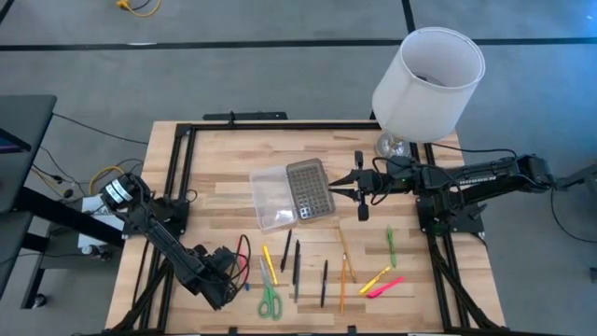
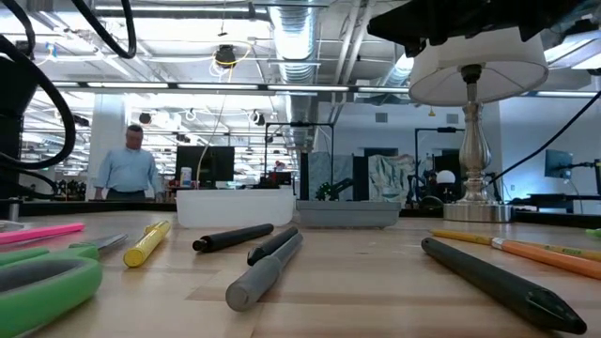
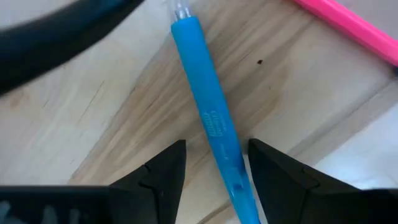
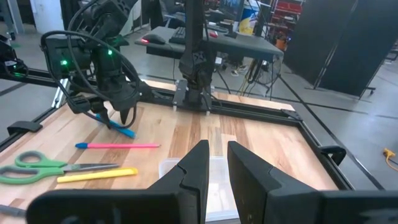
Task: Pick & place school supplies into a supply box
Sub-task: Put the blue pen into the black supply box
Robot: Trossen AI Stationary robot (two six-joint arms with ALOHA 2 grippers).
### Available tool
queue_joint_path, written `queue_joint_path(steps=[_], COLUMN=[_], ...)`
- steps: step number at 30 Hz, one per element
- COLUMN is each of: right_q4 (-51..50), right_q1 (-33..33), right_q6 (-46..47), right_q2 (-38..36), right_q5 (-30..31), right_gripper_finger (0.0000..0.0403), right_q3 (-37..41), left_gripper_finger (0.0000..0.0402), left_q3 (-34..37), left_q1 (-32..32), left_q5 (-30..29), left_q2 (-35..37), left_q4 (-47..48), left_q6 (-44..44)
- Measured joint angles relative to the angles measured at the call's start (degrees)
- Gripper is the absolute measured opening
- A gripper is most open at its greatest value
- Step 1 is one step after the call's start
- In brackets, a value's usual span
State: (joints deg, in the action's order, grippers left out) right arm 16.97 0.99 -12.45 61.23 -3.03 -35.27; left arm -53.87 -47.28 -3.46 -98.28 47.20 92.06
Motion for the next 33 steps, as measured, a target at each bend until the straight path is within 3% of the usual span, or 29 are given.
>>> queue_joint_path(steps=[11, 33], right_q4=[-0.6, -6.0], right_q1=[0.0, 0.0], right_q6=[0.0, 1.5], right_q2=[0.0, 0.0], right_q5=[0.0, 0.1], right_gripper_finger=[0.0053, 0.0053], right_q3=[0.0, 0.0], left_gripper_finger=[0.0069, 0.0055], left_q3=[2.8, 0.4], left_q1=[3.7, 4.6], left_q5=[1.5, -0.5], left_q2=[0.3, -0.3], left_q4=[-3.9, -0.3], left_q6=[-10.4, -20.1])
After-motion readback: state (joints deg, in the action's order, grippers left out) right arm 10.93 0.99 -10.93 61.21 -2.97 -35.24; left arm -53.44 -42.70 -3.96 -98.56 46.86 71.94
